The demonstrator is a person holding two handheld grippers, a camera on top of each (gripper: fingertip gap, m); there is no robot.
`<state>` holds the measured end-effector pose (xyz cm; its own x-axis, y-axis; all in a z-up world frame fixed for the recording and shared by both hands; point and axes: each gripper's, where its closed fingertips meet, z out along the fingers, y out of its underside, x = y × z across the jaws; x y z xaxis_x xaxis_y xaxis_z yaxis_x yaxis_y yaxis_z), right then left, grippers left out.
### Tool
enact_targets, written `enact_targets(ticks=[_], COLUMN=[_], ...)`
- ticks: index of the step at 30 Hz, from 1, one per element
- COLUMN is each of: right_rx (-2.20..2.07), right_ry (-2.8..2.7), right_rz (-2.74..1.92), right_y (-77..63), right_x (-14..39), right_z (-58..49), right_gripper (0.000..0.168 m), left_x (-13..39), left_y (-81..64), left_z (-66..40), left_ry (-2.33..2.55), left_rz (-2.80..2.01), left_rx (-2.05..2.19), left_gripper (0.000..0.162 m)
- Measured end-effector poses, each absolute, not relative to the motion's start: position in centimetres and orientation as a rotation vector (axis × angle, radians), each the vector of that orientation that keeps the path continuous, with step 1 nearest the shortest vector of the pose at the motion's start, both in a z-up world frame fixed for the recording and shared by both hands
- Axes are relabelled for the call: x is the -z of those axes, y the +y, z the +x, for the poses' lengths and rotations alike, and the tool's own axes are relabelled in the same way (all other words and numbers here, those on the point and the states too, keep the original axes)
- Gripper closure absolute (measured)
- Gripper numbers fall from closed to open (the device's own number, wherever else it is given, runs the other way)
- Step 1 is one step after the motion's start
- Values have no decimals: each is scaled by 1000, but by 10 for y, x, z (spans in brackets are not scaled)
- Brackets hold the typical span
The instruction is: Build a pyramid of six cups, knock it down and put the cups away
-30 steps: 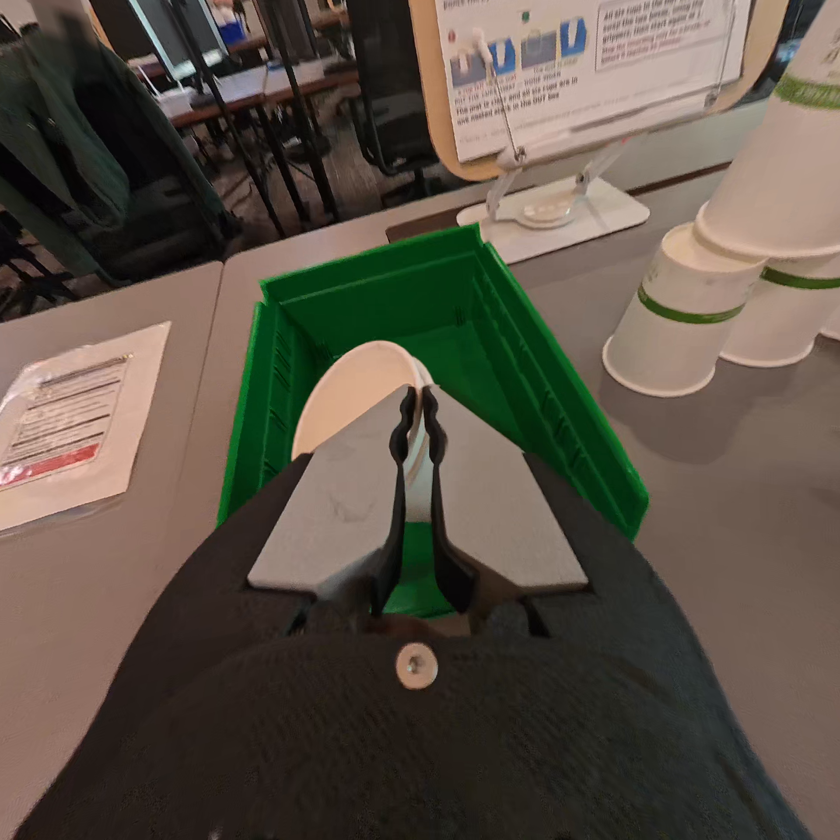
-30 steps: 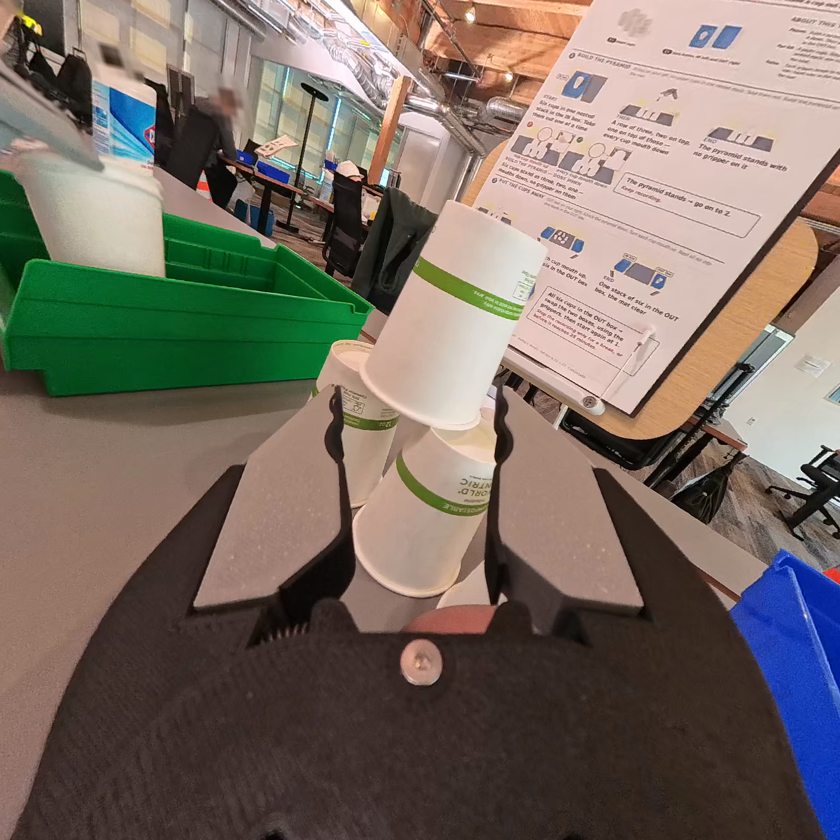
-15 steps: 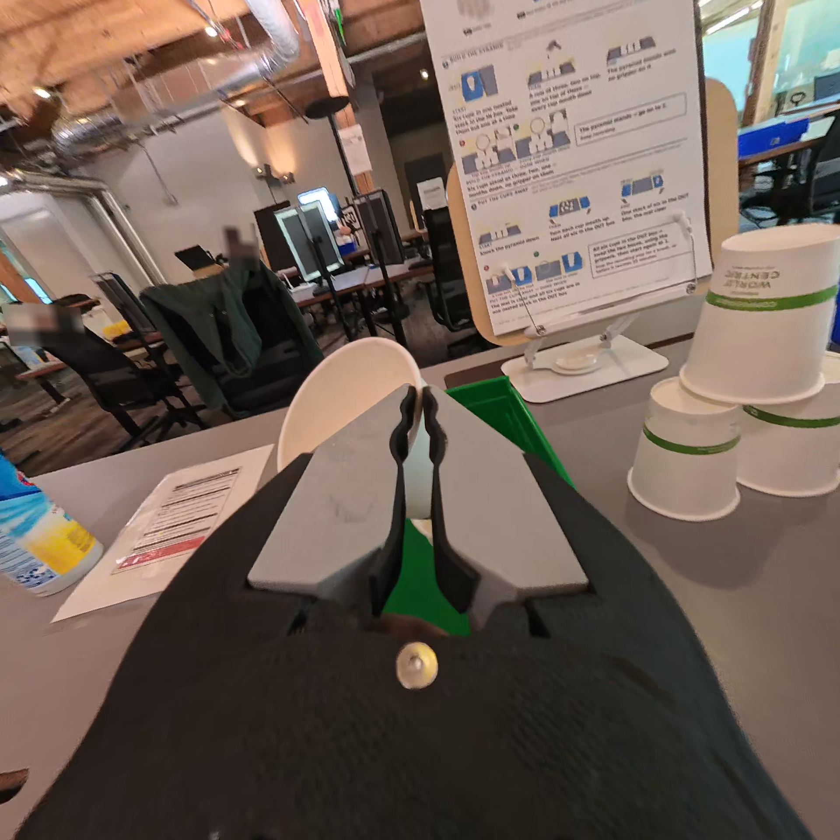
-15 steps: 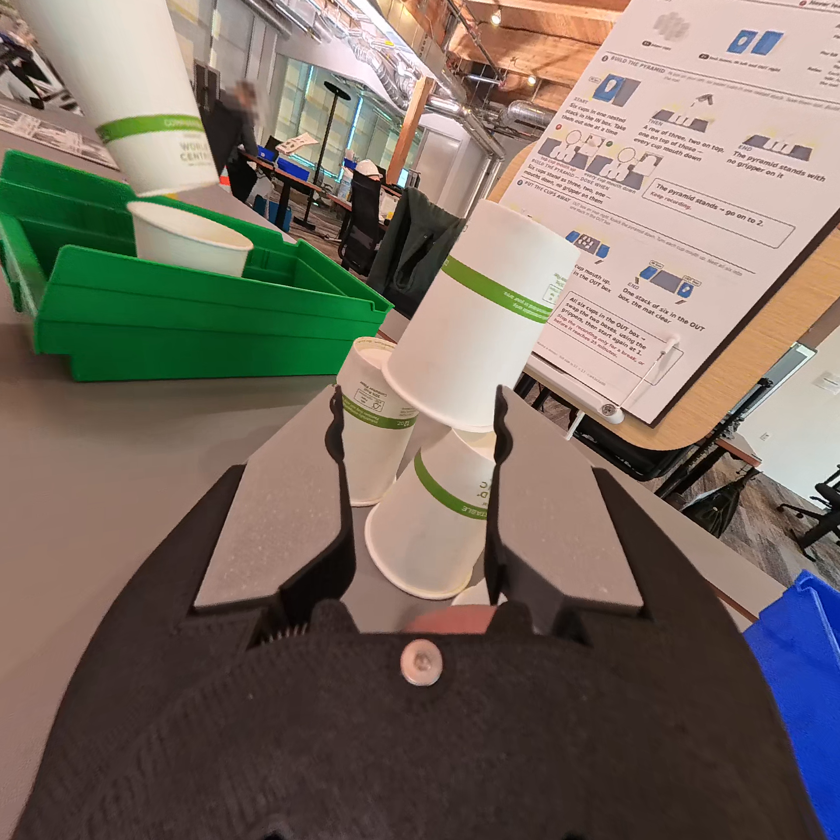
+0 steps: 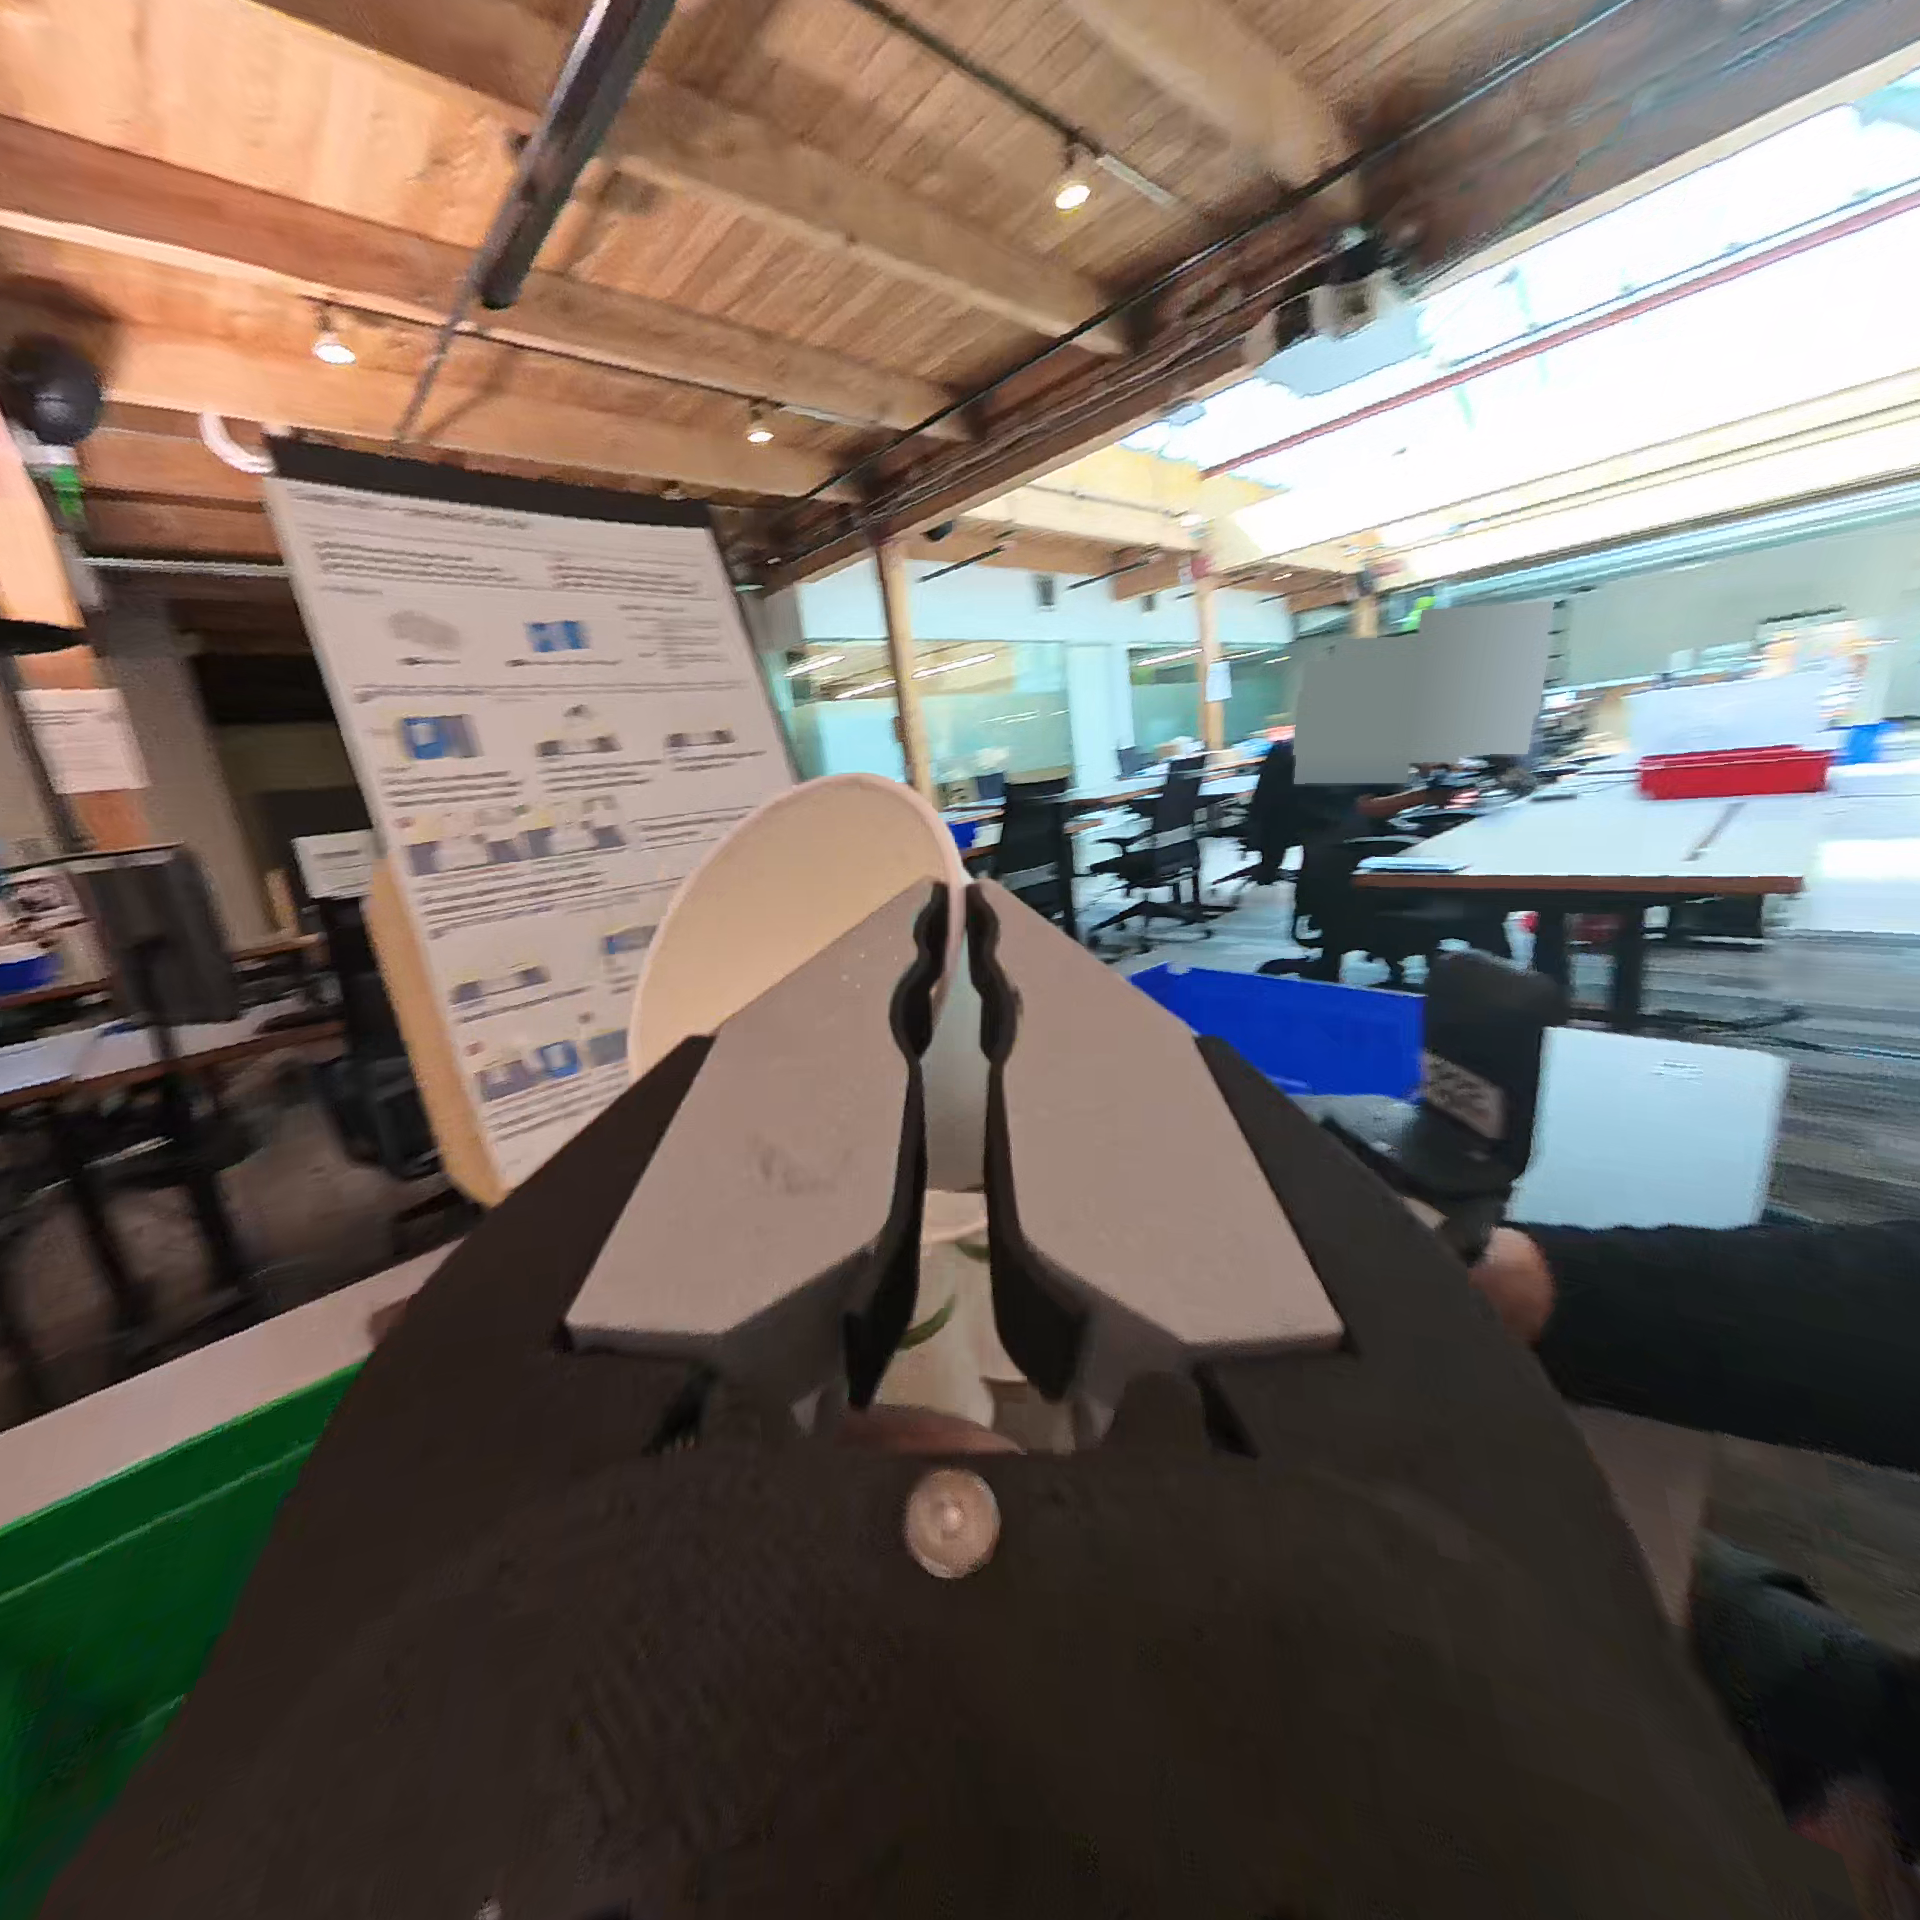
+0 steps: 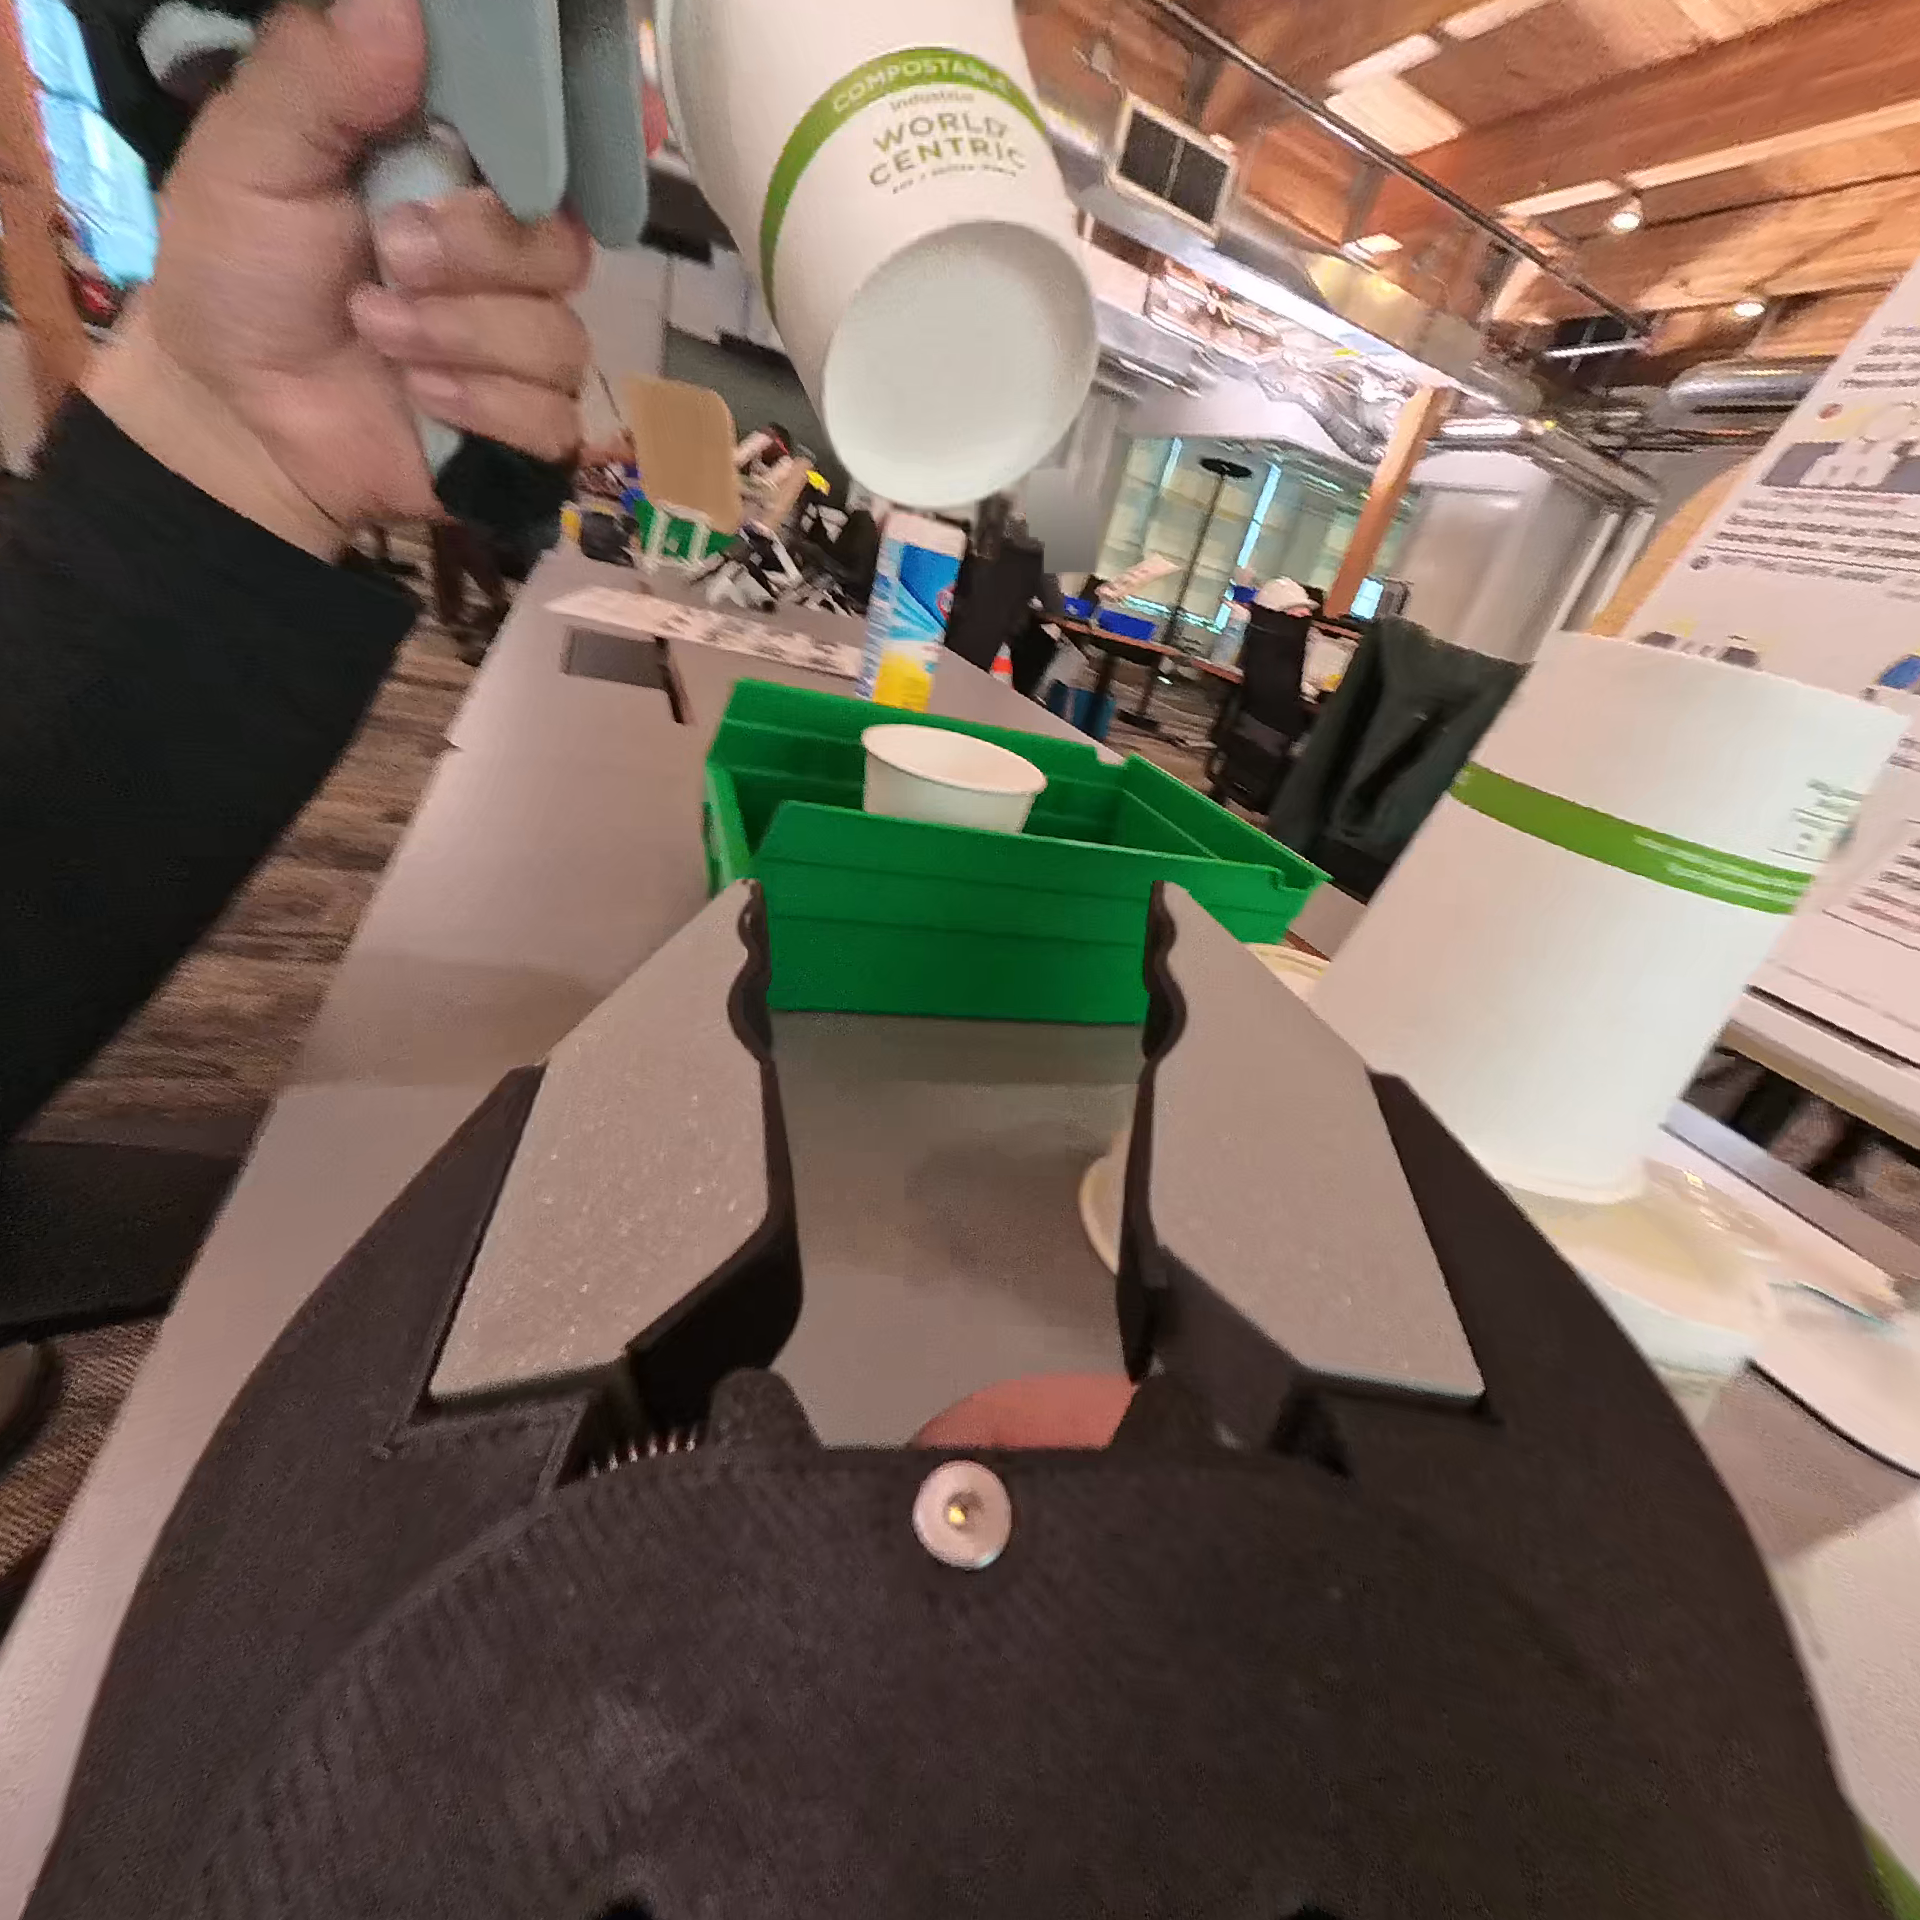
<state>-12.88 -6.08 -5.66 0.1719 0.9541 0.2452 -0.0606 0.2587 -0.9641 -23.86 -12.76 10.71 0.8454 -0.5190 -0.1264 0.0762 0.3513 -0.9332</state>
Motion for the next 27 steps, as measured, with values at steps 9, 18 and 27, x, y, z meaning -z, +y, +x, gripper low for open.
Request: enact_targets(ticks=[9,18,27], right_rx=[-1351,-1310,-1266], right_ry=[-1034,-939,-735], right_rz=[-990,-882,-937], right_y=[-81,-82,-43], right_x=[26,1,-13], right_z=[-115,-98,-74], right_gripper=[92,100,96], left_x=[-121,-97,-58], left_y=[-139,-106,-72], left_z=[-155,-107,-97], left_ry=[555,497,503], left_rz=[-1033,-1102,-1280], left_rx=[685,931,944], left_gripper=[161,161,162])
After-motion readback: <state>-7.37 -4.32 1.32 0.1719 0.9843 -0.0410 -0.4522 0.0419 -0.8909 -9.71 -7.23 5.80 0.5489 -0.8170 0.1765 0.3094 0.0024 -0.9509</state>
